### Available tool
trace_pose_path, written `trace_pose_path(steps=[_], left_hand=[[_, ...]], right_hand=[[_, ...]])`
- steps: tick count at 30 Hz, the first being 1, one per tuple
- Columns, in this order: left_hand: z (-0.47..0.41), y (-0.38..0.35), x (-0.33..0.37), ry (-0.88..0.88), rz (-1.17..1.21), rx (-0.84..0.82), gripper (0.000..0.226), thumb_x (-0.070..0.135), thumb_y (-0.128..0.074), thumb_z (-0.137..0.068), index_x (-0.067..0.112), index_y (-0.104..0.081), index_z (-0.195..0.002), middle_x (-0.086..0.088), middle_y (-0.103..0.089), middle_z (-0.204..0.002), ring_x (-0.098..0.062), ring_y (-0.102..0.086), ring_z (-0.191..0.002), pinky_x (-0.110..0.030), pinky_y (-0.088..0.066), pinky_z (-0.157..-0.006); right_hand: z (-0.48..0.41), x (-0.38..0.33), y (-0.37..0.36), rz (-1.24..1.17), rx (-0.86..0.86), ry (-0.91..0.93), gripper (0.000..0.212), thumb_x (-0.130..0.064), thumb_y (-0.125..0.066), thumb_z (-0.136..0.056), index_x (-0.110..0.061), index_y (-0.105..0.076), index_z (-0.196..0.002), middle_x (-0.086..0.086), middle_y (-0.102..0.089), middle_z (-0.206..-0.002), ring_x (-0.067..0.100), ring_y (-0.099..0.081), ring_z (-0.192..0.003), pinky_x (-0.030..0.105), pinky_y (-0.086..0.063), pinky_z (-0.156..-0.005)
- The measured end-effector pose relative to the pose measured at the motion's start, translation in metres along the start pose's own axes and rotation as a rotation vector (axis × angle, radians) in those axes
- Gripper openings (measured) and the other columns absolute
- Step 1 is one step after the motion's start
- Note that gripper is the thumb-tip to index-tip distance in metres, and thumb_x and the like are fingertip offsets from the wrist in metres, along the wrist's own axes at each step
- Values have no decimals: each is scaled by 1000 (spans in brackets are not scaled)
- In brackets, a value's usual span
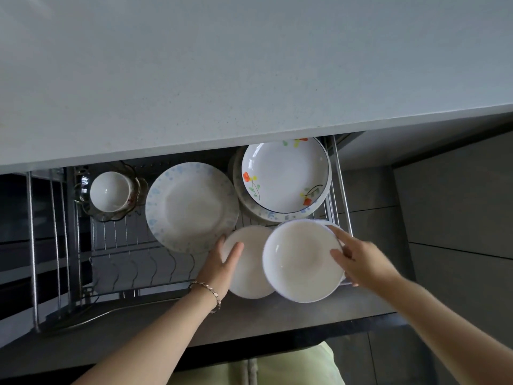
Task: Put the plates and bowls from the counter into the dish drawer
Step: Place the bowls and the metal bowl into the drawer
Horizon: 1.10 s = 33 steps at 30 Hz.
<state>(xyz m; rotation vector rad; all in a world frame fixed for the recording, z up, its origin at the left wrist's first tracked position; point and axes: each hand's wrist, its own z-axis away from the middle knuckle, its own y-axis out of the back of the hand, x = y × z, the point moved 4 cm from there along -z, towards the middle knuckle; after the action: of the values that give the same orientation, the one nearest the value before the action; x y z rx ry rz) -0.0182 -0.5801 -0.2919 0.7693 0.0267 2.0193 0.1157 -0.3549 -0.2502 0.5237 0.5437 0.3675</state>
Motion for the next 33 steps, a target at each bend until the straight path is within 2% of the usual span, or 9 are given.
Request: trace_pose_path(steps=[4,7,10,14,20,24,28,30,33], left_hand=[[-3,-3,-3,66,-94,54,54,32,-40,-97,21,-25,-147,-1,-32,-153,-20,-35,-138,-30,-29,-110],[-4,-8,-4,97,-188,82,55,10,-35,-97,26,-20,-148,-6,-36,-150,-30,-45,-128,-33,-38,-102],[-5,-8,-4,130,-175,108,68,-6,-27,-89,31,-22,-146,-7,-39,-147,-29,-44,-126,-33,-38,-100],[-4,-7,0,148,-219,127,71,-8,-27,-87,31,-21,-147,-6,-39,-146,-28,-43,-126,-31,-38,-98],[-5,-8,-2,162,-227,124,73,-9,-26,-86,33,-21,-146,-7,-39,-145,-30,-44,-124,-35,-41,-98],[-7,-8,-1,165,-245,91,73,-9,-26,-87,32,-18,-147,-8,-37,-146,-29,-42,-126,-32,-39,-97],[-13,-4,-3,184,-256,0,73,-6,-28,-88,30,-10,-149,-7,-28,-152,-28,-41,-127,-34,-39,-100],[-11,3,2,191,-261,1,68,0,-32,-92,25,-7,-150,-8,-25,-154,-26,-49,-117,-31,-43,-91],[-4,26,18,138,-246,85,55,9,-40,-94,17,-25,-146,-12,-37,-148,-30,-51,-122,-35,-43,-98]], right_hand=[[-4,30,31,30,-11,-51,49,-16,-48,-94,-27,-38,-141,-4,-55,-59,16,-54,-47,34,-53,-55],[-12,37,36,172,-49,-55,47,-21,-44,-96,-31,-35,-141,-5,-60,-71,11,-51,-50,32,-50,-57],[-21,35,28,339,-95,-35,47,-25,-38,-97,-34,-30,-143,4,-66,-97,15,-58,-69,28,-46,-63],[-31,34,17,457,-79,-18,49,-28,-33,-98,-40,-22,-144,6,-68,-105,24,-63,-91,28,-42,-66],[-42,32,3,533,-34,-80,48,-27,-32,-100,-35,-18,-146,2,-53,-75,22,-53,-74,26,-37,-64],[-51,31,-2,521,-16,-102,45,-22,-33,-99,-31,-25,-142,6,-65,-109,28,-63,-97,28,-39,-67],[-48,21,4,628,0,-143,51,-24,-37,-97,-26,-20,-145,8,-59,-120,28,-62,-103,32,-47,-73],[-42,2,14,641,73,-109,49,-27,-38,-97,-20,-23,-143,9,-55,-122,28,-60,-106,35,-50,-77],[-33,-45,28,577,107,16,39,-22,-38,-95,-18,-39,-134,7,-57,-122,27,-59,-109,37,-50,-84]])
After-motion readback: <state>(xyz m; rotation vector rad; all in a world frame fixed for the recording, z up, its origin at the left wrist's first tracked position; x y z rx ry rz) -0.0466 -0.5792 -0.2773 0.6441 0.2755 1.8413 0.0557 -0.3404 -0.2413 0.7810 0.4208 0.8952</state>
